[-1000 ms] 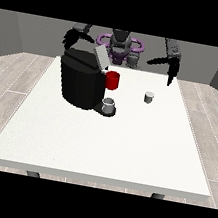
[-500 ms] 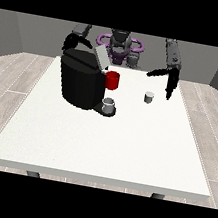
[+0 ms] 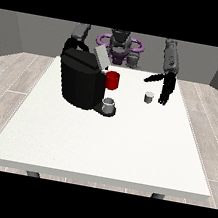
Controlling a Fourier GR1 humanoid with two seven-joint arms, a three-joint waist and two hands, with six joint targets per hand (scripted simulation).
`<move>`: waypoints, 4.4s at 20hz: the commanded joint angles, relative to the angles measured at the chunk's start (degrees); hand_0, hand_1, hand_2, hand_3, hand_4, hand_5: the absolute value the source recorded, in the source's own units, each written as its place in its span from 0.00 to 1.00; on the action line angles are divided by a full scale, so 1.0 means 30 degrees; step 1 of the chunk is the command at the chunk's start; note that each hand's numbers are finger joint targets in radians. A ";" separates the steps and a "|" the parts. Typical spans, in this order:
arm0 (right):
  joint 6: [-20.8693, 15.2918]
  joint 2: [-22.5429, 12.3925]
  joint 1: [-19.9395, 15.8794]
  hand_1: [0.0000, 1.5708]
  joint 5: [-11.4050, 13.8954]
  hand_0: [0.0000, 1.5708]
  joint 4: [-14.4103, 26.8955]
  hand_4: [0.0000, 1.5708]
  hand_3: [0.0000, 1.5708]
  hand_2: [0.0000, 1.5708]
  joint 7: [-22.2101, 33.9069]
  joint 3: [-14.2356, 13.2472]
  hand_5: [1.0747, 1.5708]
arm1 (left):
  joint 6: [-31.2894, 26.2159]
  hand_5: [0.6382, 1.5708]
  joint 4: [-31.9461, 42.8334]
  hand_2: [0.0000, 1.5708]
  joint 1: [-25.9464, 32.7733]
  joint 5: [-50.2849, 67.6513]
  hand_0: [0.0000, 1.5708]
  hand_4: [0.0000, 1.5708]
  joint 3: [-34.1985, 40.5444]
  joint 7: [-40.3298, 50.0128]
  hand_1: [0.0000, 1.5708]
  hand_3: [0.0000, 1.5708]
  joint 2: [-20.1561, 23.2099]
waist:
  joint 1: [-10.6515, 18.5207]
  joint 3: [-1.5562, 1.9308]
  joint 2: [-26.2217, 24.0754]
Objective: Insert the coffee pod into the coffee machine and close the lid
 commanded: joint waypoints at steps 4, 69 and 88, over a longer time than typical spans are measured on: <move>-0.0175 -0.0262 -0.1224 0.00 0.0058 0.00 0.1141 0.23 0.00 0.00 0.0199 -0.0535 1.00 | 0.0582 1.00 0.2296 0.50 -0.1443 -0.1267 0.44 0.00 0.0020 -0.0006 0.44 0.27 0.0250 | -0.0036 -0.0002 0.0319; 0.0409 -0.0076 -0.1983 0.00 -0.0911 0.00 0.2843 0.33 0.00 0.00 -0.1151 -0.0171 1.00 | -0.0391 1.00 0.3901 0.80 -1.1556 -0.6427 0.79 0.30 0.0452 -0.0015 0.79 0.76 0.2210 | -0.2644 0.0006 0.0332; 0.0229 -0.0156 -0.2089 0.00 -0.1059 0.00 0.2765 0.34 0.00 0.00 -0.1033 -0.0582 1.00 | -0.0915 1.00 0.4204 0.85 -1.2727 -0.7457 0.84 0.32 -0.0215 0.0888 0.84 0.79 0.1331 | -0.3058 0.0010 0.0371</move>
